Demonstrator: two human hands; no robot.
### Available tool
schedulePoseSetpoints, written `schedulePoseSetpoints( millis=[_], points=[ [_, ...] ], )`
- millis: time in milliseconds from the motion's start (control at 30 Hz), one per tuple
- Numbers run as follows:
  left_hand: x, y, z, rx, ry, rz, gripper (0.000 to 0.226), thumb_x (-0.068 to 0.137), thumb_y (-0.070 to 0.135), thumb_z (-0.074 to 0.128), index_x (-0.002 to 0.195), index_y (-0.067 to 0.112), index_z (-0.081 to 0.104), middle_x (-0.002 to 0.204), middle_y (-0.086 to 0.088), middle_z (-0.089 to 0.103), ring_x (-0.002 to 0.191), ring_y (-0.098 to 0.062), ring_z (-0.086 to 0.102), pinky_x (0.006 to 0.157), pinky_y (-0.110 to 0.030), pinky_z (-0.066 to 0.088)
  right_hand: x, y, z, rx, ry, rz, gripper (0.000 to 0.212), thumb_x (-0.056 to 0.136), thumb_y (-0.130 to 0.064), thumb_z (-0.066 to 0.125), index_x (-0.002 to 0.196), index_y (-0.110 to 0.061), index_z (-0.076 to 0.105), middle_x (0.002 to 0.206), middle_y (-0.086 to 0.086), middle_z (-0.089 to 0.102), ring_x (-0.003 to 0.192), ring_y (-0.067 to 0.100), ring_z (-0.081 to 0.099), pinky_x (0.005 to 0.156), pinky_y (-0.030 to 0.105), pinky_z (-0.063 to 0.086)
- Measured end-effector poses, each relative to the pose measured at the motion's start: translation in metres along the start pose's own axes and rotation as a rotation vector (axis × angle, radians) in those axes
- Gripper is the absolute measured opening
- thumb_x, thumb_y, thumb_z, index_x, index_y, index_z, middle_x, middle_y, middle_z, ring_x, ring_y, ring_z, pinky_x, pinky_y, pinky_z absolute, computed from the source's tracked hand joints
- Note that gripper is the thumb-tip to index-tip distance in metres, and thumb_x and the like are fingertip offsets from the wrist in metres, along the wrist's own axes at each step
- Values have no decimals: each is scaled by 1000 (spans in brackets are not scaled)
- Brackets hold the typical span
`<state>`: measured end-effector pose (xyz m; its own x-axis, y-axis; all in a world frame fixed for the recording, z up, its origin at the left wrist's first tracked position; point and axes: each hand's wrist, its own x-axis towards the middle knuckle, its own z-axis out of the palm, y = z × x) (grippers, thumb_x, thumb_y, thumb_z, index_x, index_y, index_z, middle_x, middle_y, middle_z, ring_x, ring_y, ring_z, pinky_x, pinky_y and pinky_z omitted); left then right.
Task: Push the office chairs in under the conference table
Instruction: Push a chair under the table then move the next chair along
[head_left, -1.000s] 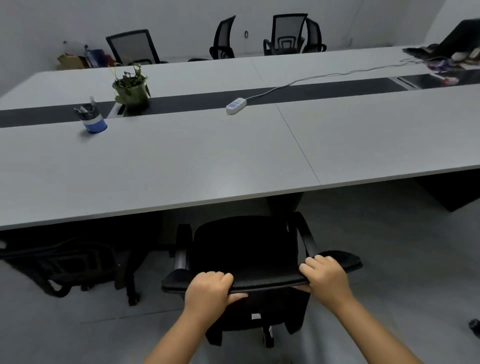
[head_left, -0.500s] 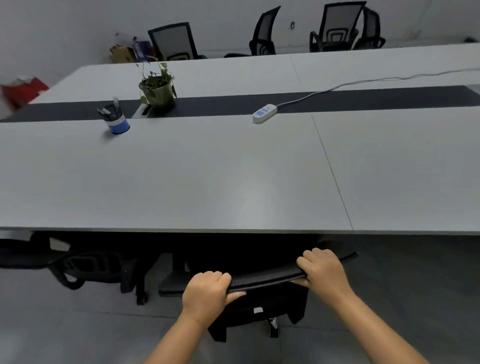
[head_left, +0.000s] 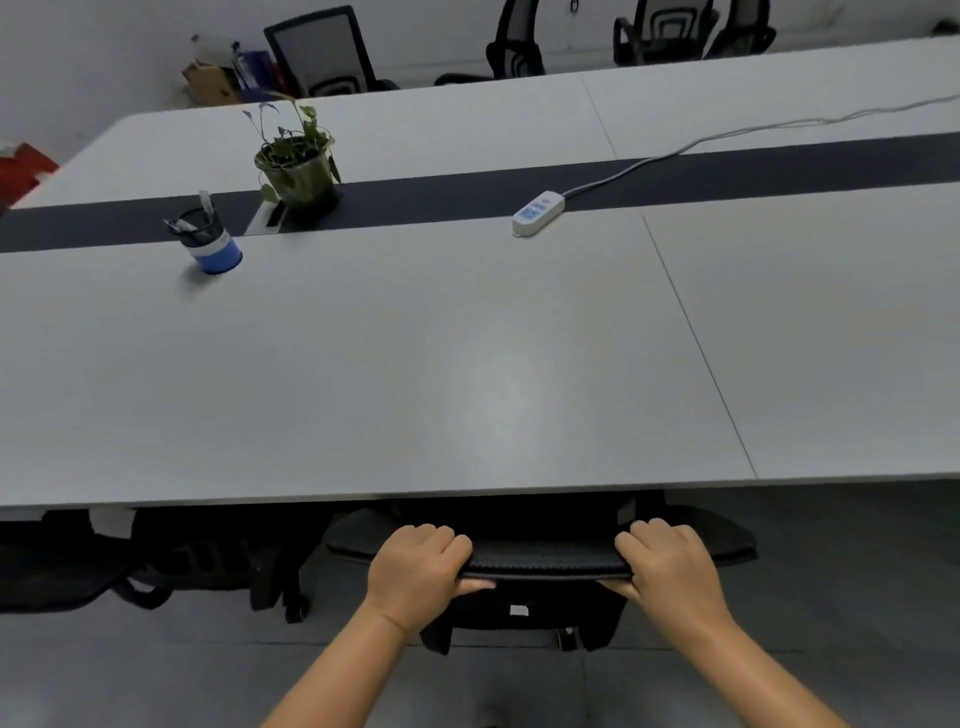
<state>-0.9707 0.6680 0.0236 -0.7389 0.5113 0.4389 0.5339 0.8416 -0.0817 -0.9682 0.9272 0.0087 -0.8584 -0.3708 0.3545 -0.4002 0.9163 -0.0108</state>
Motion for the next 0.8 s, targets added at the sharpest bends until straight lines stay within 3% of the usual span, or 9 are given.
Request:
schedulePoseSetpoints(
  millis=[167, 267, 367, 533, 600, 667, 700, 767, 800],
  points=[
    [12, 2, 13, -17, 19, -2, 74, 93, 57, 16, 42, 19, 54, 38, 5, 45, 33, -11, 42, 36, -18, 30, 13, 18, 5, -28, -8, -21, 51, 22, -33, 94, 44, -11, 54, 42, 2, 47, 36, 20, 47, 55, 30, 22],
    [13, 3, 19, -29, 14, -9, 73, 93, 57, 17, 42, 20, 54, 38, 5, 44, 33, -12, 42, 35, -19, 30, 13, 23, 10, -29, -1, -55, 43, 37, -32, 90, 44, -10, 54, 42, 3, 48, 46, 20, 44, 55, 30, 22],
    [15, 2, 21, -11, 17, -36, 73, 93, 56, 17, 41, 20, 53, 38, 5, 44, 33, -12, 41, 35, -20, 30, 14, 24, 13, -28, 106, -69, 37, 68, -36, 58, 42, -10, 53, 42, 4, 47, 52, 17, 36, 52, 29, 21],
    [15, 5, 14, -28, -45, -47, 73, 93, 58, 18, 42, 18, 53, 38, 4, 45, 33, -12, 43, 35, -20, 31, 14, 20, 13, 53, 188, -31, 67, 97, -38, 21, 43, -11, 50, 40, 3, 45, 35, 19, 45, 44, 23, 28],
    [15, 7, 11, -47, -133, -73, 76, 92, 60, 16, 43, 17, 55, 39, 4, 47, 34, -13, 44, 35, -19, 32, 13, 20, 10, 36, 85, -10, 61, 90, -50, 42, 43, -12, 53, 41, 1, 47, 36, 17, 46, 40, 20, 32],
    [17, 10, 0, -134, -304, -170, 75, 90, 64, 17, 53, 18, 63, 47, 6, 56, 42, -11, 52, 40, -18, 36, 15, 17, 0, 43, -77, 10, 43, 56, -48, 79, 45, -13, 57, 43, -1, 51, 38, 16, 48, 41, 16, 34],
    [19, 11, -4, -218, -367, -243, 65, 89, 64, 26, 68, 19, 68, 61, 7, 63, 56, -10, 59, 48, -19, 39, 16, 15, -5, 70, -139, 22, 42, 42, -46, 86, 48, -14, 60, 45, -2, 53, 40, 16, 50, 43, 16, 35],
    [19, 15, -10, -417, -369, -389, 35, 85, 52, 51, 97, 23, 68, 92, 12, 67, 87, -8, 60, 65, -17, 36, 13, 15, -13, 199, -240, 146, 38, 49, -40, 86, 70, -12, 70, 64, 0, 64, 61, 17, 59, 59, 20, 37],
    [20, 22, -12, -516, -346, -407, 26, 85, 42, 58, 100, 22, 67, 96, 12, 66, 92, -8, 59, 68, -16, 34, 9, 14, -19, 281, -233, 228, 36, 59, -34, 82, 85, -11, 71, 80, 2, 68, 77, 20, 62, 71, 22, 36]
  ],
)
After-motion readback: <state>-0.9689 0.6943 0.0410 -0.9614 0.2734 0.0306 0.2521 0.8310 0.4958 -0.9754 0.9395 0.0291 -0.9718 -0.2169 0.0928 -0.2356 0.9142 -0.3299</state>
